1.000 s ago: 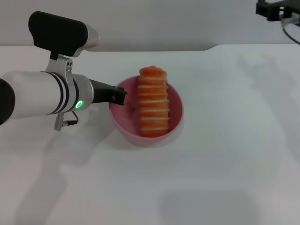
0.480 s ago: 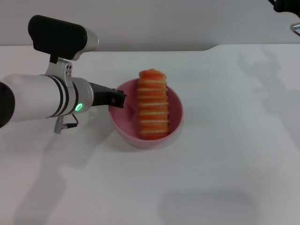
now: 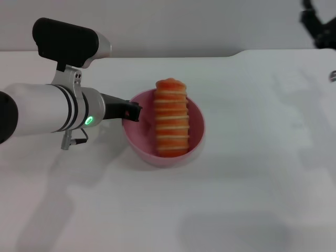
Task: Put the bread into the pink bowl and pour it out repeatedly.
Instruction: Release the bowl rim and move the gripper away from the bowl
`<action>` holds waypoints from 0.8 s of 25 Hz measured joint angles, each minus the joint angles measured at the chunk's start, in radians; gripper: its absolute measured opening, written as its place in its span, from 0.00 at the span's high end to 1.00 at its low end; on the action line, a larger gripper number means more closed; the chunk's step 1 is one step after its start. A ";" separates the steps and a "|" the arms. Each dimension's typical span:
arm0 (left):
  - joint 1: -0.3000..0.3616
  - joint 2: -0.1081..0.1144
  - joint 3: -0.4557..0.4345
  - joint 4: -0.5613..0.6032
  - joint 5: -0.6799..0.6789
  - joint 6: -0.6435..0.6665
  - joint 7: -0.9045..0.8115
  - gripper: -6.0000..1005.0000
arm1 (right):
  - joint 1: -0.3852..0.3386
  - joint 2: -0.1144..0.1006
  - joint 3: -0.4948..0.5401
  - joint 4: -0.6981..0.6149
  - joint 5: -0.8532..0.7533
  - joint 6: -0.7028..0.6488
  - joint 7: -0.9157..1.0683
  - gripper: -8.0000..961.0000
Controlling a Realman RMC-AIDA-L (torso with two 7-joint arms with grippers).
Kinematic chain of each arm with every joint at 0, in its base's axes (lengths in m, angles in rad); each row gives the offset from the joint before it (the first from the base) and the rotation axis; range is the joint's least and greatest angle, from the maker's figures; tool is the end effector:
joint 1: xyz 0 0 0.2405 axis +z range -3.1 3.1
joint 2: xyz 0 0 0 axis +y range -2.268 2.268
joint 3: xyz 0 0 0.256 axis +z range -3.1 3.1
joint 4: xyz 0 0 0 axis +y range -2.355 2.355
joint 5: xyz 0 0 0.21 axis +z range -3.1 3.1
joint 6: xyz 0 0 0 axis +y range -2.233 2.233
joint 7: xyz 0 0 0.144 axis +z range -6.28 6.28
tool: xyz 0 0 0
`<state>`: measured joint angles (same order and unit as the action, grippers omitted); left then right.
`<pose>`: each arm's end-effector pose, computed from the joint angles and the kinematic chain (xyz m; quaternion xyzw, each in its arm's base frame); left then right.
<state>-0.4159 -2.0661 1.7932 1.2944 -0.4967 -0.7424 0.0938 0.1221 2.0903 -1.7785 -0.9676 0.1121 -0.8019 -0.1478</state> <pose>-0.1886 0.3715 -0.0556 -0.8533 -0.3831 -0.0143 0.3533 0.2352 0.3406 0.0218 -0.7094 0.0447 0.2844 0.6433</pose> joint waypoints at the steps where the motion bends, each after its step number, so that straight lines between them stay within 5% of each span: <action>1: -0.001 0.000 0.000 0.000 0.001 -0.002 -0.004 0.92 | -0.002 0.000 -0.030 0.007 0.116 -0.010 -0.059 0.23; 5: -0.003 0.000 0.001 0.000 0.004 -0.004 -0.011 0.92 | -0.019 0.000 -0.123 -0.007 0.601 -0.005 -0.273 0.23; 10: -0.006 0.000 0.000 0.000 0.005 -0.005 -0.011 0.91 | -0.017 -0.002 -0.196 0.016 0.959 -0.015 -0.474 0.23; 20: 0.000 0.000 0.006 -0.001 -0.002 -0.007 -0.026 0.91 | -0.020 -0.001 -0.269 0.079 1.014 -0.042 -0.488 0.23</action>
<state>-0.4158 -2.0663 1.7988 1.2939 -0.4988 -0.7491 0.0673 0.1016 2.0894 -2.0474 -0.8889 1.1262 -0.8439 -0.6357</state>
